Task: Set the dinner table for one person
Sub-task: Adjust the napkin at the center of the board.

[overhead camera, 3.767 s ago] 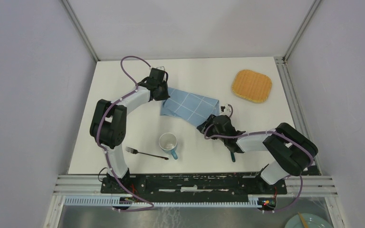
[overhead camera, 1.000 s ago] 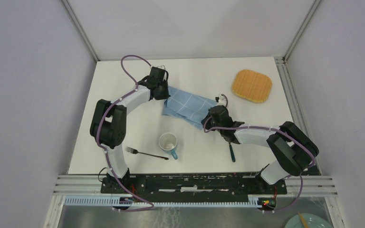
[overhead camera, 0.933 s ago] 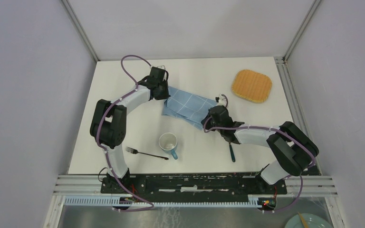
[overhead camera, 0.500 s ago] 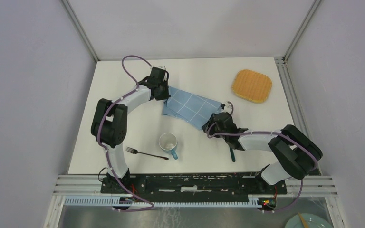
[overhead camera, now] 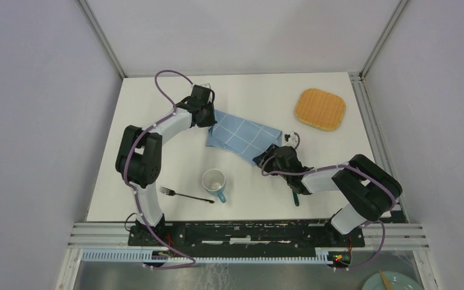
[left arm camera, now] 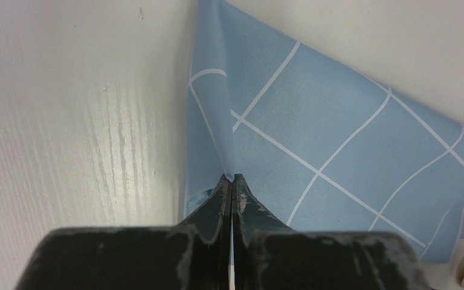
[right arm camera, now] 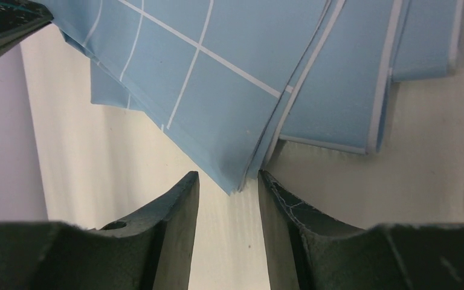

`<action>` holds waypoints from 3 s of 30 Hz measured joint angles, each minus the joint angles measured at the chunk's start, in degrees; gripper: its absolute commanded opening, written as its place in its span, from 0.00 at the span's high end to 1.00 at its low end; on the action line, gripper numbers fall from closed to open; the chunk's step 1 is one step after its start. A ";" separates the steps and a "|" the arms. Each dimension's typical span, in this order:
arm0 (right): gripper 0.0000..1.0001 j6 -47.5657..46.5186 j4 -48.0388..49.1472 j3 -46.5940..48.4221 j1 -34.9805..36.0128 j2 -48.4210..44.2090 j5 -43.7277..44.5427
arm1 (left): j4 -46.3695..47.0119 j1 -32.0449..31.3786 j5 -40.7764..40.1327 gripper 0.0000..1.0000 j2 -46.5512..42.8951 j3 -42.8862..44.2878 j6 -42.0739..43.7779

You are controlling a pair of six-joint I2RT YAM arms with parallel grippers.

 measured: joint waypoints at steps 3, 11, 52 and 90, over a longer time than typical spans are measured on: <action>0.53 1.03 3.30 0.13 -0.04 2.03 -0.66 | -0.13 0.00 0.00 0.98 0.00 0.07 0.00; 0.53 2.51 7.32 1.14 -0.07 5.31 -1.88 | -0.17 0.00 0.00 0.98 0.00 0.22 0.00; 0.53 4.35 0.74 0.87 -0.26 1.95 -6.88 | -0.15 0.00 0.00 0.98 0.92 0.85 0.00; 0.64 7.34 7.93 9.31 -0.26 14.08 -8.41 | -0.39 0.00 1.05 0.98 0.94 1.38 0.00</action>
